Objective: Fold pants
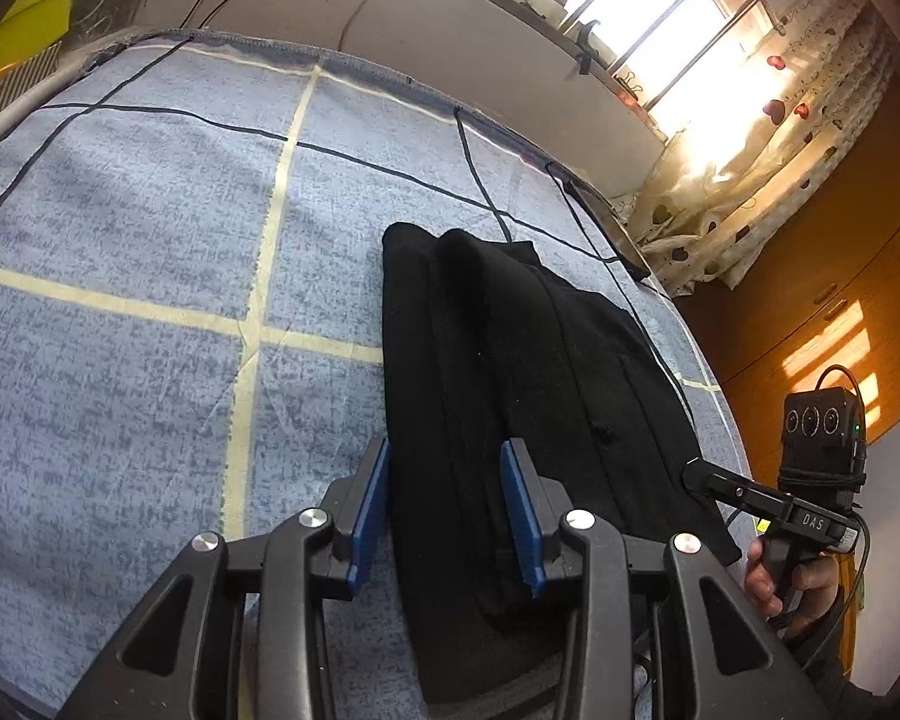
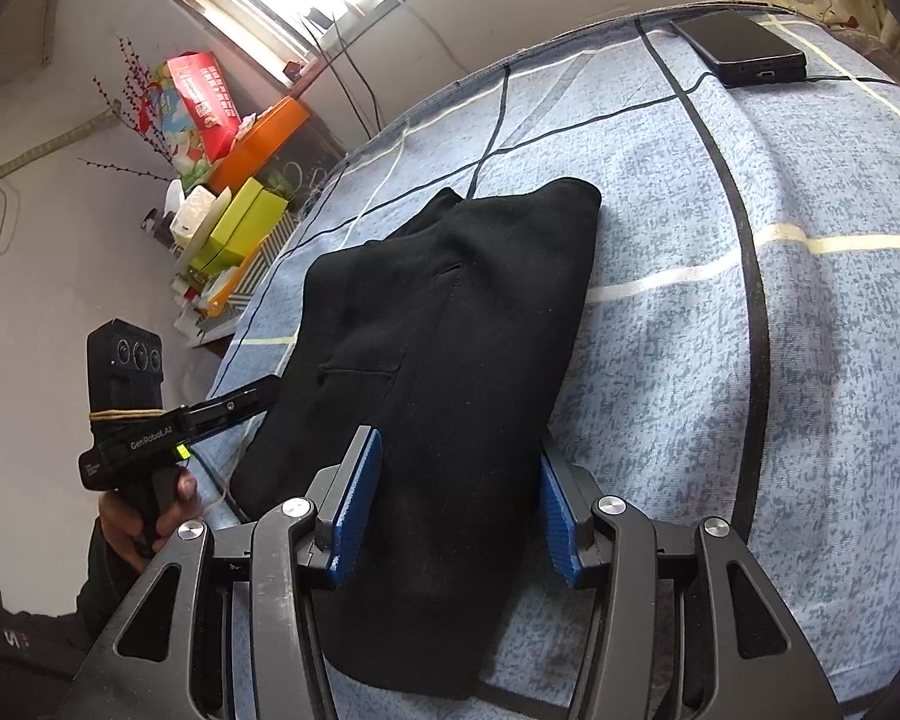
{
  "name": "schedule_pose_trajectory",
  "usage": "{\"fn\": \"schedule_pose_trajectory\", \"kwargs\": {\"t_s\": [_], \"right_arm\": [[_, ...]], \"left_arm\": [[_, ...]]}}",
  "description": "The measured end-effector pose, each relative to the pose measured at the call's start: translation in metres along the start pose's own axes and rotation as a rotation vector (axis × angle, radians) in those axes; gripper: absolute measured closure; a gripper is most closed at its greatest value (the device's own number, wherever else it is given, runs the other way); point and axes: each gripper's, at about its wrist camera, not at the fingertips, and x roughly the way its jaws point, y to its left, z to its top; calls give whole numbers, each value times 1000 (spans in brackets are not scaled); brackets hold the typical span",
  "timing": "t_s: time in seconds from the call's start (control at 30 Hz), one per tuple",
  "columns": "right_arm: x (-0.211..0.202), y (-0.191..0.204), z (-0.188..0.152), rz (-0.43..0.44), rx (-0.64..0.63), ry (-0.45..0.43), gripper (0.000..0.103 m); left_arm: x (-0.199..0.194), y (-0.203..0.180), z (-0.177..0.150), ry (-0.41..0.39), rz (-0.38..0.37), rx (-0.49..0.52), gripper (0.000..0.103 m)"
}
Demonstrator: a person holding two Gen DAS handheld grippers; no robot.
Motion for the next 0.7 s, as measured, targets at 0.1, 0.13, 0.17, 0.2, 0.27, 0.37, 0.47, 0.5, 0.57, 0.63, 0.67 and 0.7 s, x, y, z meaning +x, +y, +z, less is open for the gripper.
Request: {"fn": "schedule_pose_trajectory", "kwargs": {"t_s": [0.1, 0.13, 0.17, 0.2, 0.27, 0.37, 0.47, 0.5, 0.57, 0.63, 0.67, 0.7], "right_arm": [[2, -1, 3, -1, 10, 4, 52], [2, 0, 3, -5, 6, 4, 52], [2, 0, 3, -7, 2, 2, 52], [2, 0, 2, -5, 2, 0, 52], [1, -1, 2, 1, 6, -2, 52], [1, -1, 2, 0, 5, -1, 52], [1, -1, 3, -3, 6, 1, 52], [0, -2, 3, -2, 8, 0, 52], [0, -2, 2, -2, 10, -2, 52], [1, -1, 3, -3, 10, -1, 52], [1, -1, 3, -4, 9, -1, 52], [1, -1, 3, -5, 7, -1, 52]], "left_arm": [[3, 8, 9, 3, -50, -62, 63], [4, 12, 12, 8, -85, -94, 63], [4, 16, 13, 10, -119, -120, 62], [4, 21, 13, 10, -159, -150, 58], [4, 27, 12, 5, -203, -174, 55], [5, 23, 11, 8, -205, -154, 53], [7, 16, 11, 16, -222, -123, 49], [6, 16, 11, 15, -238, -129, 49], [3, 17, 9, 11, -260, -143, 49], [-1, 20, 3, 8, -276, -142, 49], [-4, 22, 1, 2, -287, -143, 49], [-6, 24, -1, -3, -298, -150, 49]]}}
